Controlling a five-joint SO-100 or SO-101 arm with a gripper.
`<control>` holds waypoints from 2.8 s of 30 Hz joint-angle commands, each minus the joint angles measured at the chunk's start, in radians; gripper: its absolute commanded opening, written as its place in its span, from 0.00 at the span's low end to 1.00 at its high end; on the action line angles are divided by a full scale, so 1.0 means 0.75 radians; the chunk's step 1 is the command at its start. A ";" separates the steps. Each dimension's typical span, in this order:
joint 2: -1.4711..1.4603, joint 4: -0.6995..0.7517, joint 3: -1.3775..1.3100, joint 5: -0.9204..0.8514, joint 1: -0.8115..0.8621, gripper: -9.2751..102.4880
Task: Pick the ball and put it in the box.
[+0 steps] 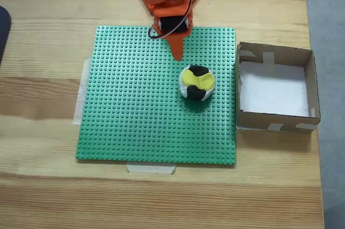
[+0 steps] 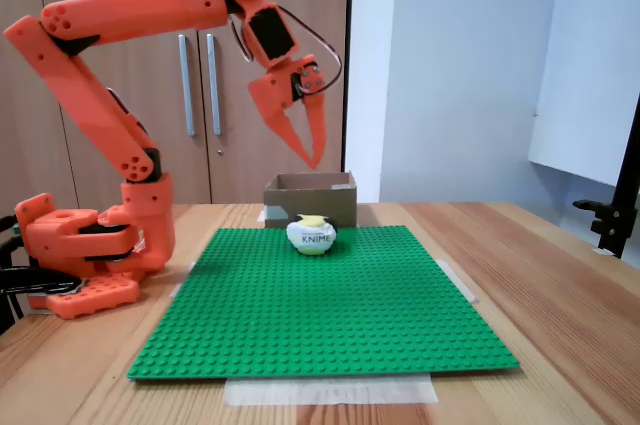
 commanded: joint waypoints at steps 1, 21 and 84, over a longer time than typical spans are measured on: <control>-0.057 0.051 -0.127 0.006 -0.031 0.08; -0.356 0.039 -0.090 0.035 -0.157 0.10; -0.254 -0.311 0.358 0.014 -0.070 0.44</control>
